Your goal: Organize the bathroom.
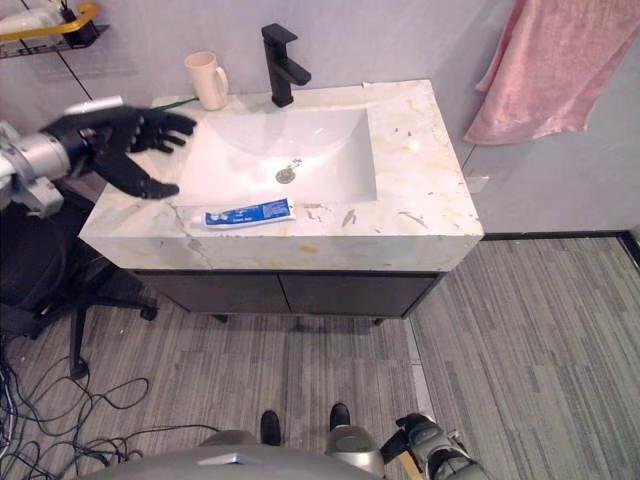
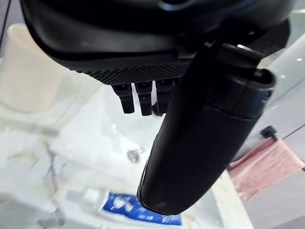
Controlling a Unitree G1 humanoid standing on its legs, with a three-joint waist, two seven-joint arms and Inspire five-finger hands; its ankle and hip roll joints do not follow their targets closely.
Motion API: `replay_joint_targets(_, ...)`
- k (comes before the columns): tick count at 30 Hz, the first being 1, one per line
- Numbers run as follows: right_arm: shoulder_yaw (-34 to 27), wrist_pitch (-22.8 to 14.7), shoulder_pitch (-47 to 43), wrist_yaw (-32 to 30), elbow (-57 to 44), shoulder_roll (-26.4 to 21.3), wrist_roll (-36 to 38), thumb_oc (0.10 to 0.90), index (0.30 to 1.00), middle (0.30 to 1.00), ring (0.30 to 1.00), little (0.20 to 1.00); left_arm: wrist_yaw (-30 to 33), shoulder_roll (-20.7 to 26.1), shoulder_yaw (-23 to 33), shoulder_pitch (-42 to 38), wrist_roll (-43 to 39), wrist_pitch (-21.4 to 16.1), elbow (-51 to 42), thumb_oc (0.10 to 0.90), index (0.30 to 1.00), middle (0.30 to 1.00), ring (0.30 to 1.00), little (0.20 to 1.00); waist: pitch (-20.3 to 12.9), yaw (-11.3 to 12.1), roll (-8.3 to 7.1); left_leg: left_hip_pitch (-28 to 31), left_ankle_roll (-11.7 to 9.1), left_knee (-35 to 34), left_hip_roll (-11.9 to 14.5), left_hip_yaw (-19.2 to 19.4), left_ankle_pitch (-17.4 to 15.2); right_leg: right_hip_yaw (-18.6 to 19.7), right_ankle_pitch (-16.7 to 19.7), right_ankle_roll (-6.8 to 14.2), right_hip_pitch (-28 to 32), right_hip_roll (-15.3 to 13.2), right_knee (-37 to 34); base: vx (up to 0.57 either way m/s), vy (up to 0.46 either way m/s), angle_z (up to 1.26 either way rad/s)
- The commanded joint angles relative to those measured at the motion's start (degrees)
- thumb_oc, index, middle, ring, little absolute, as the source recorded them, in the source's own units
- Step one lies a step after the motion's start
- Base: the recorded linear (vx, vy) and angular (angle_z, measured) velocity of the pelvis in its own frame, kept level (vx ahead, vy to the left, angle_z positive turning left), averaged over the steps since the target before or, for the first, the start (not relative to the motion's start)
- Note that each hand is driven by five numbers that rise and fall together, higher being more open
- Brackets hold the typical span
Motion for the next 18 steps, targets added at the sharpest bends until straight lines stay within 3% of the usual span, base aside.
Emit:
replay_joint_targets(1,0.95,0.65,-1.18,-0.33,2.1,-1.49,0.42,0.8,0.9,0.9,0.9,0.9,1.1,1.88,7.85,-3.94,1.9,-2.5,3.2,0.8,0.9,0.9,0.9,0.9,-1.9,0.37,-1.33,-3.68,-0.21,10.29,2.89,2.67,-2.99,3.2,-4.5,3.51,-3.19,-3.26,3.48,0.0,0.0,0.0)
replay_joint_targets(11,0.72,1.56,-1.12,-0.62,2.91,-2.23,-0.05,0.8,0.9,0.9,0.9,0.9,0.37,0.95,4.79,-5.89,3.57,-2.63,8.31,0.8,0.9,0.9,0.9,0.9,-1.46,-0.84,-0.61,-4.13,-0.46,10.7,2.92,3.36,-2.24,3.82,-4.41,3.38,-3.82,-3.31,3.63,0.0,0.002,0.0)
replay_joint_targets(18,-0.16,0.61,-1.0,-1.02,3.04,-4.26,-0.37,0.8,0.9,0.9,0.9,0.9,2.2,-1.47,4.62,-5.25,2.38,-1.22,7.0,0.8,0.9,0.9,0.9,0.9,0.22,-2.29,1.45,-4.8,-0.8,10.59,2.62,4.15,-1.27,4.38,-4.71,2.96,-4.88,-3.63,4.23,-0.02,0.028,-0.05)
